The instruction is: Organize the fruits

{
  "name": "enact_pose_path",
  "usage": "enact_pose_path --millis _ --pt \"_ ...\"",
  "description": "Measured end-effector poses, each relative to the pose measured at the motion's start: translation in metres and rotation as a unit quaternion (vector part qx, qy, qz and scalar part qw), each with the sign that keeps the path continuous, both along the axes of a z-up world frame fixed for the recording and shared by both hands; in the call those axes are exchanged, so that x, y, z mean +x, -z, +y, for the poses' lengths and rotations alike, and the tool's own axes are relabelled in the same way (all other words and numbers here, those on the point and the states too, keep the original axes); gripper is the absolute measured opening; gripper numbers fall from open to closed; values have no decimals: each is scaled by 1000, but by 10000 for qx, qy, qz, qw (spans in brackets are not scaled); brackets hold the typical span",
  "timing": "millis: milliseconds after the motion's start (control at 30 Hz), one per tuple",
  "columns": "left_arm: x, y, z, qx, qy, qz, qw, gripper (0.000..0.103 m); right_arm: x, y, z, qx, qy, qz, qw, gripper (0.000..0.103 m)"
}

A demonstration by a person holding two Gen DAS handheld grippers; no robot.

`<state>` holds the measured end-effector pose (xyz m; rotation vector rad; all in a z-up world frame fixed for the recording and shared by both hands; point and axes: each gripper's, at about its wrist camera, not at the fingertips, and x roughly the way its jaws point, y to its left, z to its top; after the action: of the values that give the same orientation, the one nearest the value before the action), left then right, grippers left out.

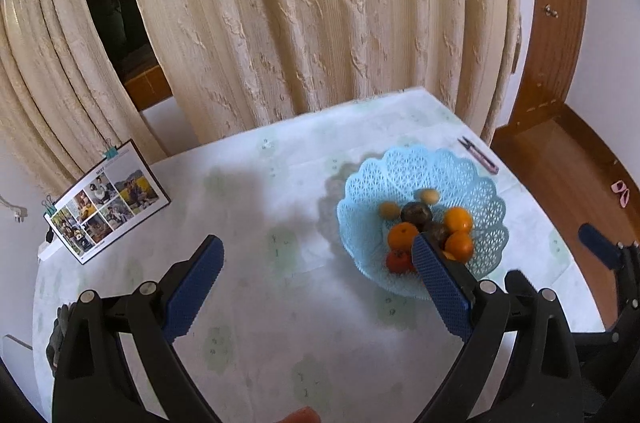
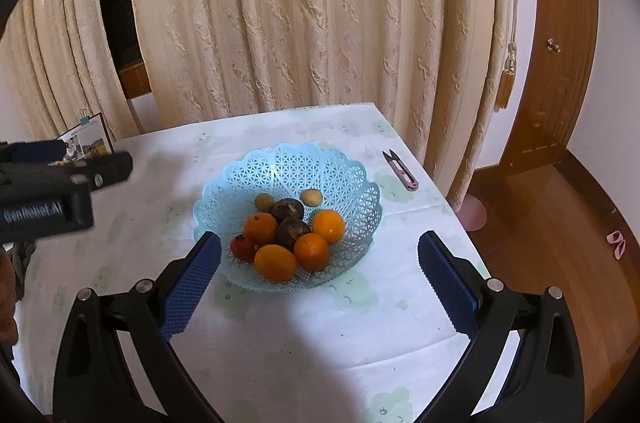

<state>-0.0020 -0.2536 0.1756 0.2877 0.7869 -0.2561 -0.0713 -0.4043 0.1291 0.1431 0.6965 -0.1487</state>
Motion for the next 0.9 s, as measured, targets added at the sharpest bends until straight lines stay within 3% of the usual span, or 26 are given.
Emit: enact_pose_path --millis 900 --pt "8 29 0 282 -73 242 9993 94 29 21 6 -112 -56 255 9996 100"
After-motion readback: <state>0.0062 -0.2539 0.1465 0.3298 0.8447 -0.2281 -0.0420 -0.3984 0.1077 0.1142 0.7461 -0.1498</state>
